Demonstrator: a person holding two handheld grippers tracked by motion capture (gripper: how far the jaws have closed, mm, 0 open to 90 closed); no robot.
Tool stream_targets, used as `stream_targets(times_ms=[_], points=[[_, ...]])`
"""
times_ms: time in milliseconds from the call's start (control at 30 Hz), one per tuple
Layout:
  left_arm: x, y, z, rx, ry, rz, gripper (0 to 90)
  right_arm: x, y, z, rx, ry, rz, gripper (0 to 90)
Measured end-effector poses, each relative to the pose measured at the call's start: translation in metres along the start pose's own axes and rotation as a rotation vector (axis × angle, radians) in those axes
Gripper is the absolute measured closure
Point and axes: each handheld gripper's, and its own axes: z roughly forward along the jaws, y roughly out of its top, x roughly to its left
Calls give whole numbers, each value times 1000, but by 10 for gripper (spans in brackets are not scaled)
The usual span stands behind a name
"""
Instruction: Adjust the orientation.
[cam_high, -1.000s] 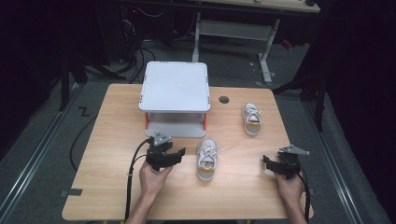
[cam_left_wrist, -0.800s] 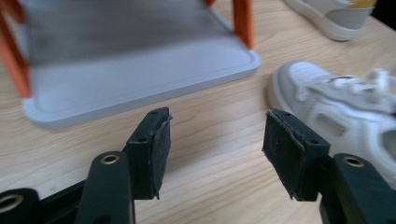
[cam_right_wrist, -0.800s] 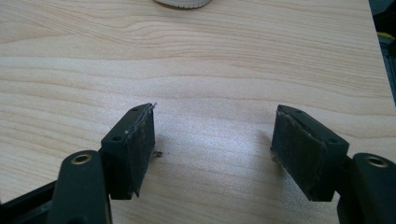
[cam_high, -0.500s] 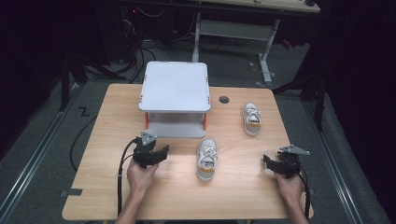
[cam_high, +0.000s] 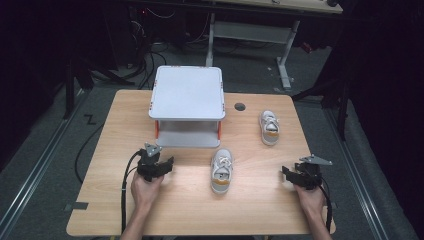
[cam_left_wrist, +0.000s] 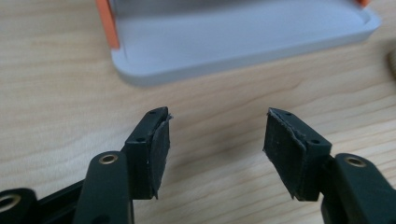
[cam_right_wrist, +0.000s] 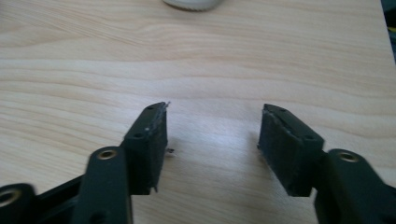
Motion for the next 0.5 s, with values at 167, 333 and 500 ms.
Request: stream_targets(times_ms=[167,333,500], points=[[2,-7,5,-2,9,-7,383,7,10,-9,-52,49,-33,506],[2,-7,5,-4,2,-17,355,13,31,-13,-80,86,-69,523],[2,-7,5,-4,1,-14,350,19,48,-12,-95,115,-84,528]])
